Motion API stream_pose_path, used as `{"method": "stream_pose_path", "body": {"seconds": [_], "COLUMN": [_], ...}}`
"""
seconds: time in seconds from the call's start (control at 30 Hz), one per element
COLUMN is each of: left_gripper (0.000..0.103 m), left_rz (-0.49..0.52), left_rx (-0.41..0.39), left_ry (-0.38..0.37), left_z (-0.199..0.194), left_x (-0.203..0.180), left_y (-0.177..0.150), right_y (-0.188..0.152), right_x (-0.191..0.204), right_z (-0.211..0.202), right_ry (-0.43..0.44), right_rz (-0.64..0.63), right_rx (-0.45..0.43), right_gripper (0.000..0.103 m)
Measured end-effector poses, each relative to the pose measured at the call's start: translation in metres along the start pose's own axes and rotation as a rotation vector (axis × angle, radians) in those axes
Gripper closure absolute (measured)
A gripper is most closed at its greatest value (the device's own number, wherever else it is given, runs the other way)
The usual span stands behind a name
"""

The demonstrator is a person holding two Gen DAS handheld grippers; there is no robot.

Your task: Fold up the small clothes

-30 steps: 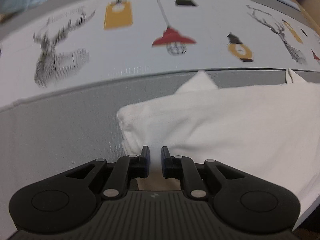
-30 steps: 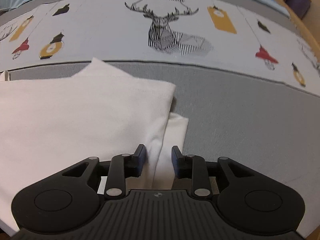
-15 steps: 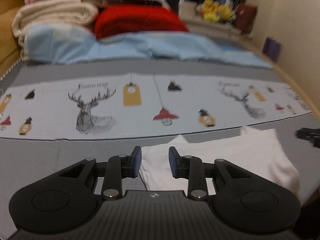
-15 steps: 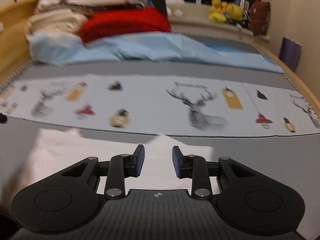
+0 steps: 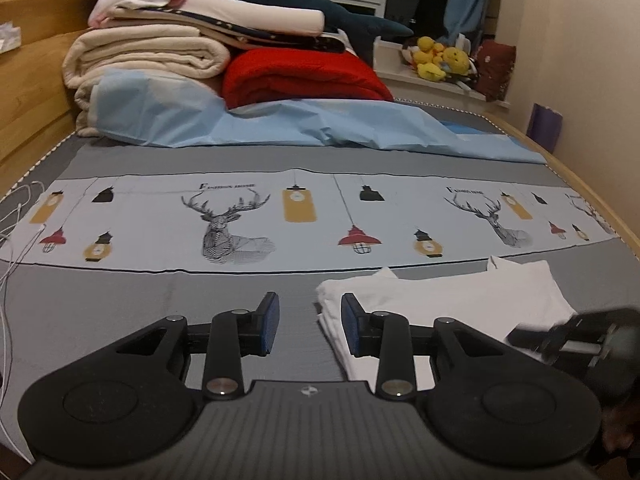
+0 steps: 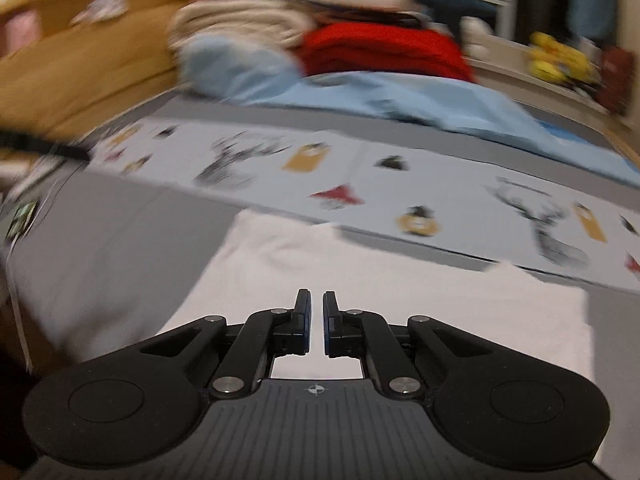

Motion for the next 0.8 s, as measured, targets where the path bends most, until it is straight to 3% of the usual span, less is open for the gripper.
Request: {"method": "stream_pose_path", "body": {"seconds": [0.33, 0.43, 0.5, 0.8], "left_gripper": [0.065, 0.065, 0.065, 0.065], "left_rz": [-0.058, -0.077, -0.088, -0.102], "left_rx": [0.004, 0.011, 0.015, 0.029], "left_ry": [0.023, 0.024, 0.024, 0.024], "left_z": [-0.009, -0.01, -0.011, -0.009], "left_x": [0.029, 0.036, 0.039, 0.041], "left_y": [0.0, -0.001, -0.002, -0.001], "right_y": [-0.051, -0.061, -0.068, -0.089], "right_x": [0.117, 0.133, 0.14, 0.161], "right_z": [0.03, 0.037, 0.042, 0.064], "right_ry": [0.183, 0.202, 0.211, 0.216], "right_rz": [-0.401, -0.458, -0.504, -0.626], "right_rx": [0.075, 0.096, 0.112, 0.141], "right_gripper": [0.096, 0.088, 0.078, 0.068]}}
Point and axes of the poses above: each gripper's, at about its wrist camera, not at the fingertips, and z roughly the way its jaws point, x to its left, y to its top, the point moved 9 cm from there along z, roughly the way its jaws point, and after that the axes turned 3 degrees about z, right-handed, at the moved point
